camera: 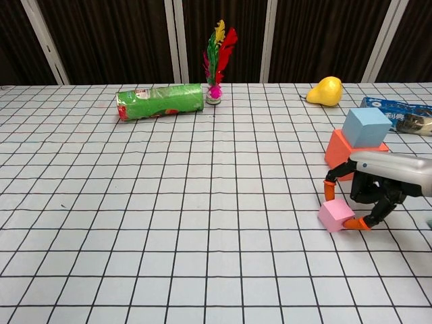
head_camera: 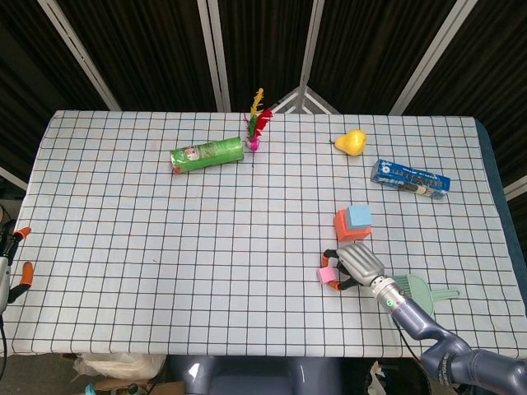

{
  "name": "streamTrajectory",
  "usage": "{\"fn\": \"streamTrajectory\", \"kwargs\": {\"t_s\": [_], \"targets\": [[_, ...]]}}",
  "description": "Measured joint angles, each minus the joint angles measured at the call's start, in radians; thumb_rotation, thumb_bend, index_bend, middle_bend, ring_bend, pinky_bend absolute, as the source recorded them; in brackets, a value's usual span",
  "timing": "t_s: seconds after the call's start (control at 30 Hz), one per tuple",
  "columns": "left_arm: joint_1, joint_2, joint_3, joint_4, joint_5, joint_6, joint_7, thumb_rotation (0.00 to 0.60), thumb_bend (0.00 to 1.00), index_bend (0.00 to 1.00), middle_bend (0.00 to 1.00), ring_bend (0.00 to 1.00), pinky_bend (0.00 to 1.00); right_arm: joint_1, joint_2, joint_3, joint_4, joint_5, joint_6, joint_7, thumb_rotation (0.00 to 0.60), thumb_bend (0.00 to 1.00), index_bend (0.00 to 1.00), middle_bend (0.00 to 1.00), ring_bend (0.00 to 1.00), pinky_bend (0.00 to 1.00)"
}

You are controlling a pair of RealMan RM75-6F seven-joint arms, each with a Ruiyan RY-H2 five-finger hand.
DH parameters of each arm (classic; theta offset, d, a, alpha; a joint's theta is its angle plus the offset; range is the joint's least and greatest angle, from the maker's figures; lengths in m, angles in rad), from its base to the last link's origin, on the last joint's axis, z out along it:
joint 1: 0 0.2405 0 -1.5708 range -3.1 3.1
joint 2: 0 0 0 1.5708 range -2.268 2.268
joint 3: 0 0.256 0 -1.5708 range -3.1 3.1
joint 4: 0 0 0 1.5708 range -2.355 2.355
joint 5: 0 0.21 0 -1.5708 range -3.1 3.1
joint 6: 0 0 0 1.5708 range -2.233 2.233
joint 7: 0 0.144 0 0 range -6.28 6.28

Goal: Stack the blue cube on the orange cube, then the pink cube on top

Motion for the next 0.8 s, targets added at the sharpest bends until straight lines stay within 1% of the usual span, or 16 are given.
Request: {"fn": "streamTrajectory", "kwargs": {"t_s": [0.17,0.3,0.5,0.67,0.8], "targets": [[-0.001,0.000,0.001,0.000,0.002,-0.001,0.001,0.600,0.56,0.17,0.06,0.00,0.00,-0.002,0.002,0.000,-0.004,-0.002,0.011,0.005,0.600,0.36,0.52,1.00,1.00,0.83],[0.002,0.001,0.002,-0.001,0.004,0.005,-0.003,0.600,0.56,0.17,0.06,0.00,0.00,-0.006,0.010,0.002,-0.016,-0.002,0.023,0.008,0.600,0.36,0.53,1.00,1.00,0.83],[0.005,0.006,0.002,-0.002,0.008,0.009,-0.016,0.600,0.56,0.17,0.06,0.00,0.00,-0.012,0.045,0.001,-0.054,-0.004,0.039,-0.001,0.600,0.36,0.53,1.00,1.00,0.83],[0.007,0.010,0.003,-0.002,0.011,0.011,-0.028,0.600,0.56,0.17,0.06,0.00,0.00,-0.019,0.109,0.015,-0.120,0.003,0.068,-0.028,0.600,0.36,0.53,1.00,1.00,0.83],[0.007,0.014,0.005,-0.002,0.016,0.010,-0.037,0.600,0.56,0.17,0.06,0.00,0.00,-0.020,0.186,0.046,-0.188,0.029,0.083,-0.056,0.600,0.36,0.53,1.00,1.00,0.83]]}}
